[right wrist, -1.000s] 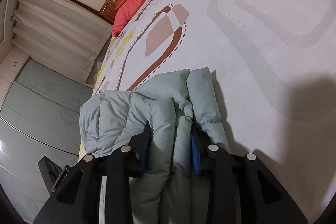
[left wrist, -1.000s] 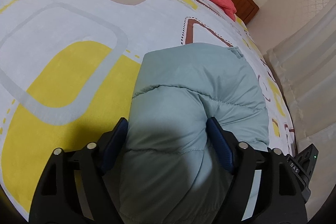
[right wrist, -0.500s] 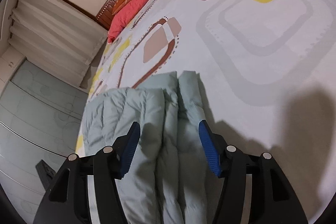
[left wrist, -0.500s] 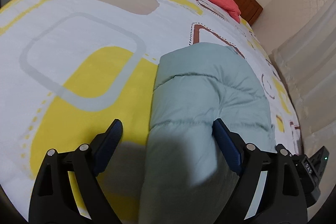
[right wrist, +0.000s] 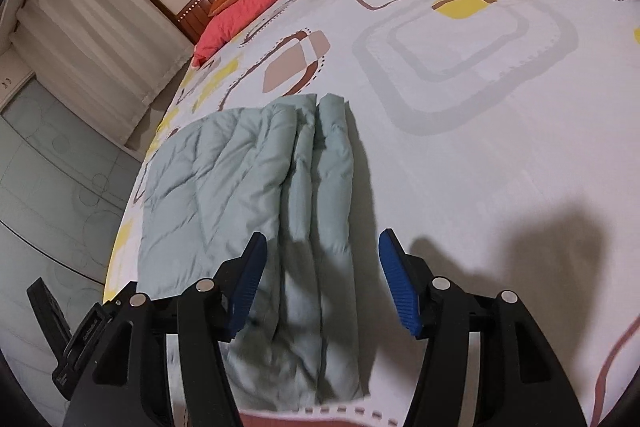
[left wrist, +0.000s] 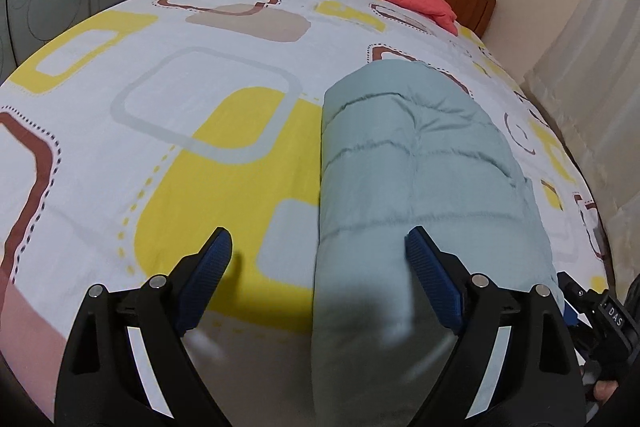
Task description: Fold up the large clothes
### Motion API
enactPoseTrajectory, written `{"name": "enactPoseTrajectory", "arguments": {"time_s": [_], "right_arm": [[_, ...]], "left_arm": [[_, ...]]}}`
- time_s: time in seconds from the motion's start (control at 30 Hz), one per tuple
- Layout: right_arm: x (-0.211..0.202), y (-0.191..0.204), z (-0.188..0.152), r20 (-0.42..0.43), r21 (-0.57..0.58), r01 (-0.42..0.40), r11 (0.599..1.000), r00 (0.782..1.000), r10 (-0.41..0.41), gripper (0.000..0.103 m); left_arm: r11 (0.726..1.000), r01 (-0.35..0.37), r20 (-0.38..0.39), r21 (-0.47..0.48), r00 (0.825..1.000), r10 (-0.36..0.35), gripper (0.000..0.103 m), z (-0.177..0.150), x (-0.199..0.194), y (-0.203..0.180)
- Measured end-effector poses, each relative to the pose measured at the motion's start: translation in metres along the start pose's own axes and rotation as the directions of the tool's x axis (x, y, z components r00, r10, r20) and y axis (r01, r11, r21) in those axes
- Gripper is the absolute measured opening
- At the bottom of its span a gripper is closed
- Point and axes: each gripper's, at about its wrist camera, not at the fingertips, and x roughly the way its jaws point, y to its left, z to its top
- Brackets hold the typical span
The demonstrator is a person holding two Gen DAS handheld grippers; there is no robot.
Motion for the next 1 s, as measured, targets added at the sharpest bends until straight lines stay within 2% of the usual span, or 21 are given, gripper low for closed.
{"name": "enactPoseTrajectory", "arguments": {"time_s": [0.17, 0.43, 0.5, 0.57, 0.67, 0.73, 0.8, 1.0], "right_arm": [[-0.015, 0.008, -0.014, 0.031, -0.035, 0.015, 0.999, 0.999, -0.014, 0.061], [-0.030, 0.019, -0.044, 0.050, -0.123, 0.095, 0.988, 0.995, -0.089, 0.062], [-0.034, 0.020, -0.051, 0.048, -0.120, 0.071, 0.990, 0.997, -0.066, 0.062], [-0.033, 0.020, -0.054, 0.032, -0.107, 0.032, 0.994, 0.999, -0.029, 0.067], [-0.024, 0.022, -0.056, 0.019, -0.114, 0.041, 0.993, 0.999, -0.039, 0.067], [-0.020, 0.025, -0.057, 0.023, -0.130, 0.066, 0.989, 0.998, -0.064, 0.055], [-0.013, 0.024, -0.057, 0.016, -0.137, 0.099, 0.986, 0.995, -0.098, 0.052], [-0.011, 0.022, -0.059, -0.006, -0.133, 0.095, 0.987, 0.995, -0.096, 0.052]], "left_arm": [[1.000, 0.010, 0.011, 0.010, 1.000, -0.010, 0.089, -0.015, -0.014, -0.002], [0.997, -0.039, 0.031, 0.064, 0.999, 0.037, 0.089, -0.038, -0.026, -0.004], [0.997, -0.034, 0.033, 0.065, 0.999, 0.032, 0.090, -0.042, -0.027, -0.005], [0.997, -0.029, 0.031, 0.065, 0.999, 0.027, 0.090, -0.045, -0.025, -0.005], [0.998, -0.028, 0.024, 0.063, 0.999, 0.027, 0.090, -0.046, -0.021, -0.006], [0.997, -0.027, 0.025, 0.066, 0.999, 0.026, 0.090, -0.046, -0.019, -0.007], [0.997, -0.025, 0.020, 0.077, 1.000, 0.024, 0.090, -0.046, -0.017, -0.008], [0.995, -0.043, 0.024, 0.085, 0.999, 0.041, 0.090, -0.050, -0.022, -0.009]]}}
